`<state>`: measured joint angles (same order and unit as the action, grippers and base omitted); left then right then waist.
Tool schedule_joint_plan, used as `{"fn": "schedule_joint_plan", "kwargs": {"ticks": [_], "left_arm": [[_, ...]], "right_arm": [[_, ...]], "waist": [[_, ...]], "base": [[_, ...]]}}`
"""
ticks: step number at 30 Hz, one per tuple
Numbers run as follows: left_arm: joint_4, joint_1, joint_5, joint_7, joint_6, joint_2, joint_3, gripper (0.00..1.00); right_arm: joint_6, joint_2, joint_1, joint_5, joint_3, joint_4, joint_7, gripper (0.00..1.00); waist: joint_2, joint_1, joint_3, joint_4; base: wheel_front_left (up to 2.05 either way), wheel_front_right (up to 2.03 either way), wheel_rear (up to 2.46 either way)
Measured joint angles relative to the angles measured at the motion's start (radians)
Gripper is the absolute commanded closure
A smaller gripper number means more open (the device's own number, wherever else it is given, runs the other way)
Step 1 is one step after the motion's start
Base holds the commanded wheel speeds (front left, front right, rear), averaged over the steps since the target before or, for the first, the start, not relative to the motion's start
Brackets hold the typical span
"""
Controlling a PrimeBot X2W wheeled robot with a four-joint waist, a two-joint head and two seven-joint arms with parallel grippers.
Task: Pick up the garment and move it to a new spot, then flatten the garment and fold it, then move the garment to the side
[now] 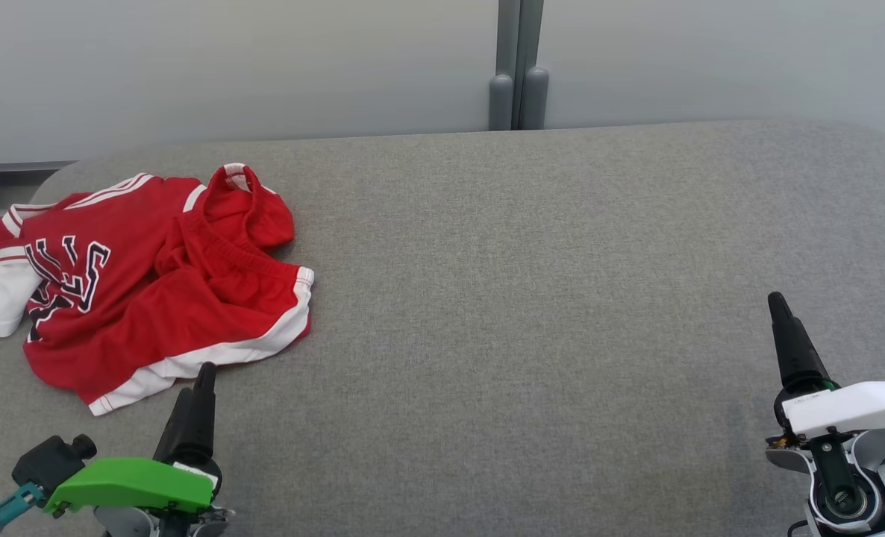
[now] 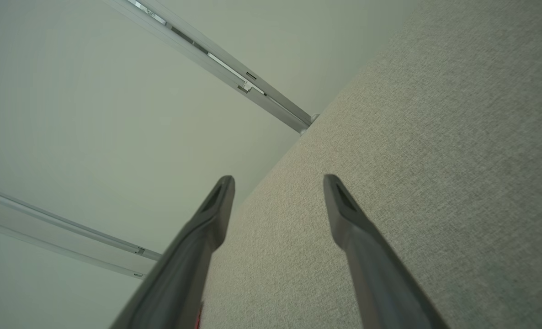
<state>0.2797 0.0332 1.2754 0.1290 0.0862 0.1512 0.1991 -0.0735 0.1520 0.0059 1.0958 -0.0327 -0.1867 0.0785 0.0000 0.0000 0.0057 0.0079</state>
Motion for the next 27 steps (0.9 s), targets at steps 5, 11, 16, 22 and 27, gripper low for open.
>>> {"fn": "schedule_joint_plan", "kwargs": {"ticks": [5, 11, 16, 22, 27], "left_arm": [[-0.005, 0.009, -0.105, 0.012, -0.017, 0.002, 0.008, 0.00], [-0.012, 0.009, -0.220, 0.022, -0.034, 0.001, 0.024, 0.00], [-0.017, 0.009, -0.309, 0.031, -0.047, -0.001, 0.028, 0.00], [-0.025, 0.009, -0.412, 0.041, -0.057, -0.004, 0.030, 0.00], [-0.030, 0.009, -0.495, 0.053, -0.060, -0.009, 0.030, 0.00]], "right_arm": [[0.014, 0.004, 0.003, -0.090, -0.018, 0.015, 0.010, 0.00], [0.025, 0.007, 0.004, -0.196, -0.040, 0.029, 0.029, 0.00], [0.033, 0.012, 0.009, -0.276, -0.051, 0.037, 0.044, 0.00], [0.049, 0.016, 0.026, -0.373, -0.068, 0.046, 0.055, 0.00], [0.058, 0.023, 0.027, -0.448, -0.076, 0.052, 0.072, 0.00]], "waist": [[0.0000, 0.0000, -0.001, 0.002], [0.0000, 0.0000, -0.002, 0.006], [0.0000, 0.0000, -0.004, 0.009], [0.0000, 0.0000, -0.005, 0.011], [0.0000, 0.0000, -0.005, 0.012]], "base": [[0.00, 0.00, 0.00], [0.00, 0.00, 0.00], [0.00, 0.00, 0.00], [0.00, 0.00, 0.00], [0.00, 0.00, 0.00]]}}
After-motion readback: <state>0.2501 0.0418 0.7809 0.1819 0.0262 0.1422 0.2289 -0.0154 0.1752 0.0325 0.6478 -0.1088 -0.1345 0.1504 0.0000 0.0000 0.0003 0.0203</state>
